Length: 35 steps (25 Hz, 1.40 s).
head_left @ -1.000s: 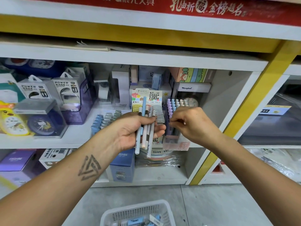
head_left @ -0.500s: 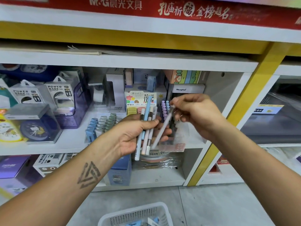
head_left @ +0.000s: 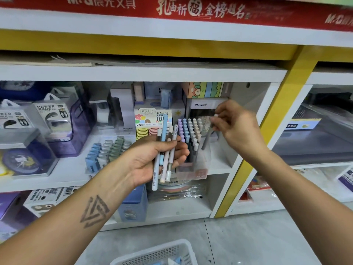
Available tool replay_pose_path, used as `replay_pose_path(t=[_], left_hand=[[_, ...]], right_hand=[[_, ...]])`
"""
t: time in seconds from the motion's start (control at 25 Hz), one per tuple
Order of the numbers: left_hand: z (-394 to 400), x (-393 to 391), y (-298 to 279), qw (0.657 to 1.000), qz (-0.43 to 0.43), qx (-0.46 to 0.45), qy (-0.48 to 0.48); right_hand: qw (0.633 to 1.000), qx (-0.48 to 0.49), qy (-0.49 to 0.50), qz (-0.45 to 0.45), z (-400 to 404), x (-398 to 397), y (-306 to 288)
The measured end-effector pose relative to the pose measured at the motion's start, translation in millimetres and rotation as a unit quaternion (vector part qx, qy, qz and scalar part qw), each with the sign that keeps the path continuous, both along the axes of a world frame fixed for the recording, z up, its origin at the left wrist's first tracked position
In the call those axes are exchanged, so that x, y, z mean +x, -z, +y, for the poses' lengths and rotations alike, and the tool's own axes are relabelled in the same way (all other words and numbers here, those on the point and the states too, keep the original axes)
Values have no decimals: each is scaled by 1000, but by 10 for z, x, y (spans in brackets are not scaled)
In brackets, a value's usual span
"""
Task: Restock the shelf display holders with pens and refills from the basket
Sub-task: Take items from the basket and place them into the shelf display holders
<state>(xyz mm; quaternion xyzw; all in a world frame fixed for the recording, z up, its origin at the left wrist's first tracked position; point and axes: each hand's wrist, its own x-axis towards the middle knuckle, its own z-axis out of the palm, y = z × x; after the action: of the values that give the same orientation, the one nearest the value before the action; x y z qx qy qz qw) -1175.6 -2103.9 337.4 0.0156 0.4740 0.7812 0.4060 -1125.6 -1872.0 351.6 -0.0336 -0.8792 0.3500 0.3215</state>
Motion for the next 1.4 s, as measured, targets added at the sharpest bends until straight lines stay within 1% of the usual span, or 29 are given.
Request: replay_pose_path(t=[0.24,0.4,0.48,0.56,0.6,0.64,0.68,0.72,0.8,0.88,0.96,1.04,1.12,1.16,1.24,1.32,1.4], left_hand=[[47,-39,76,1000,13,0,3],[58,-34,94,1000,14,-1,6],[57,-19,94,1000,11,-2,13],[51,-5,91,1000,7,1,22],[47,-1,88,1000,3,5,25],[44,1,86,1000,0,9,27],[42,3,82,1000,-1,12,27],[44,3,81,1000,-1,14,28],[41,1,72,999,-1,18,27],[37,11,56,999,0,24,29],[30,36,34,999,2,28,34],[23,44,5,999,8,35,29],[6,24,-33,998,21,55,-4],[-7,4,-51,997,27,66,-31],[-34,-35,-73,992,34,83,-83],[-53,-48,-70,989,40,97,-108],[-72,-66,-69,984,39,113,-129]], right_hand=[[995,90,-31,-25,-49,-43,196],[992,110,-49,-36,-58,-72,227],[990,123,-45,-46,-53,-94,245],[983,177,-28,-48,-47,-122,251],[976,210,-14,-61,-50,-133,247],[972,222,1,-76,-65,-137,232],[974,211,14,-81,-95,-136,206],[983,169,16,-74,-144,-128,163],[997,3,-20,-78,-285,-117,60],[976,-153,-81,-133,-457,-95,-12],[951,-241,-112,-157,-577,-72,-36],[947,-267,-107,-141,-635,-56,-58],[960,-230,-88,-130,-669,-29,-90],[963,-215,-91,-138,-690,-15,-100],[957,-196,-117,-179,-754,14,-106],[947,-199,-134,-215,-814,36,-101],[929,-210,-159,-260,-874,56,-110]])
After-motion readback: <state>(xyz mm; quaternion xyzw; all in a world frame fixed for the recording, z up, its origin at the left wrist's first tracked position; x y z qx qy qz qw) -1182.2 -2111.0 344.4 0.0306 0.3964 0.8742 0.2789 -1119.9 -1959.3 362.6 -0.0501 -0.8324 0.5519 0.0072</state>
